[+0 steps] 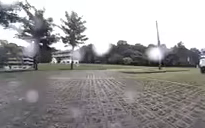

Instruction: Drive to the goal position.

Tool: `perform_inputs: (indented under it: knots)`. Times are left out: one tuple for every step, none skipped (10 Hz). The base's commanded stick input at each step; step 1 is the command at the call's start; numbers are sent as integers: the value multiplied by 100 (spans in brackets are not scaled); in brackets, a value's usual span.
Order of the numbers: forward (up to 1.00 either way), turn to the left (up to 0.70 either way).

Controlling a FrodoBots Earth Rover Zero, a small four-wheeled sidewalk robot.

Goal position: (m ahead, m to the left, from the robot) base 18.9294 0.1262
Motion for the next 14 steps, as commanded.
perform_inputs:
  knots:
    - [85, 0]
    - [85, 0]
    - [85, 0]
    - [85, 0]
    - [85, 0]
    - [85, 0]
    - [85, 0]
    - [85, 0]
    - [85, 0]
    - [85, 0]
    - [85, 0]
    - [85, 0]
    - [85, 0]
    - [85, 0]
